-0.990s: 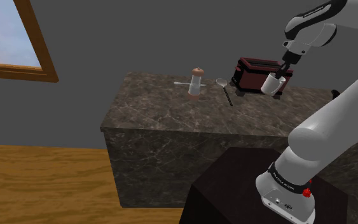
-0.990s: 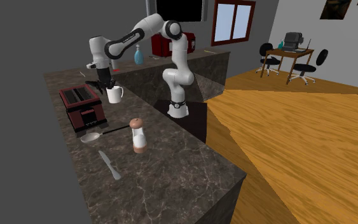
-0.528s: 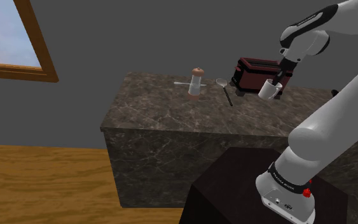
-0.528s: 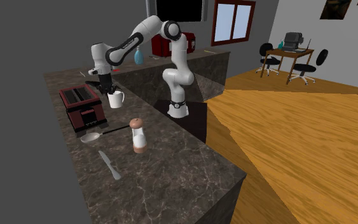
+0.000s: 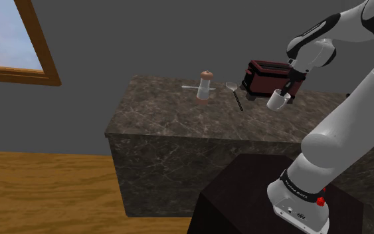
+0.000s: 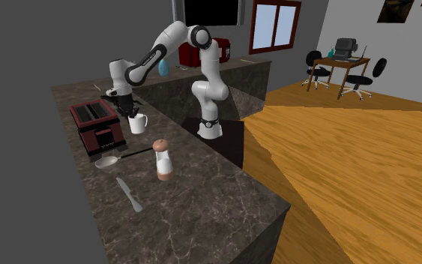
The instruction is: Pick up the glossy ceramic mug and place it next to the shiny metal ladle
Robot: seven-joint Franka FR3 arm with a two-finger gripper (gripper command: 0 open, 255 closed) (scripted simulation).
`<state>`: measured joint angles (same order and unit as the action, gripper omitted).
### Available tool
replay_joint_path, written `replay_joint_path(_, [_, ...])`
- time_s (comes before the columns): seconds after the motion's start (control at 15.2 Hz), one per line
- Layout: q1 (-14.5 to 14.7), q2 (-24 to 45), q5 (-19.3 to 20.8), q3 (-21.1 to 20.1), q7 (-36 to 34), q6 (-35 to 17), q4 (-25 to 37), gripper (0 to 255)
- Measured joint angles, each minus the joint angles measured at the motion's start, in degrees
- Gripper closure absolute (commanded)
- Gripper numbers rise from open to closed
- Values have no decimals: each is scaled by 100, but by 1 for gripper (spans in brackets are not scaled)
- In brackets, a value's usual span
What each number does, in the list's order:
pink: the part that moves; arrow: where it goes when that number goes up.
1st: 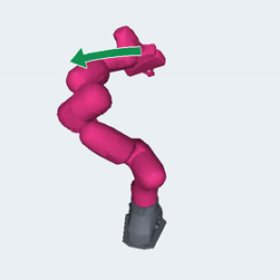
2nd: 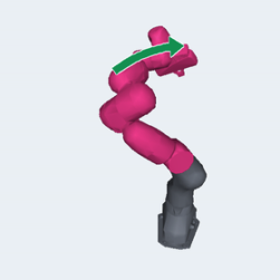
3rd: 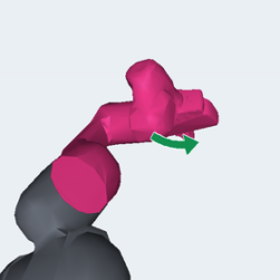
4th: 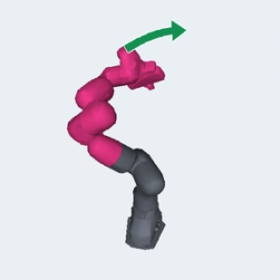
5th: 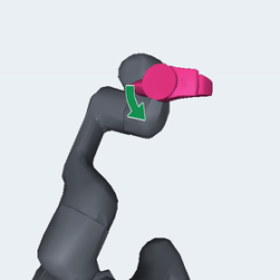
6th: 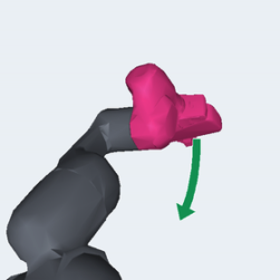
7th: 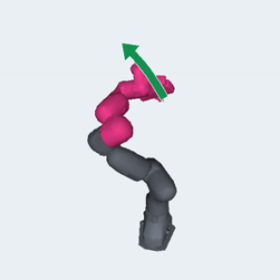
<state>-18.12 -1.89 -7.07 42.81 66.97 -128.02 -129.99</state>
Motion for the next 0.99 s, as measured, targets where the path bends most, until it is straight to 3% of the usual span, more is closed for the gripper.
replay_joint_path(0.53, [1,114,-114,9,96,-135,-57,255])
replay_joint_path(0.59, [1,115,-115,9,96,-135,-57,0])
replay_joint_path(0.99, [1,114,-115,9,96,-136,-57,0])
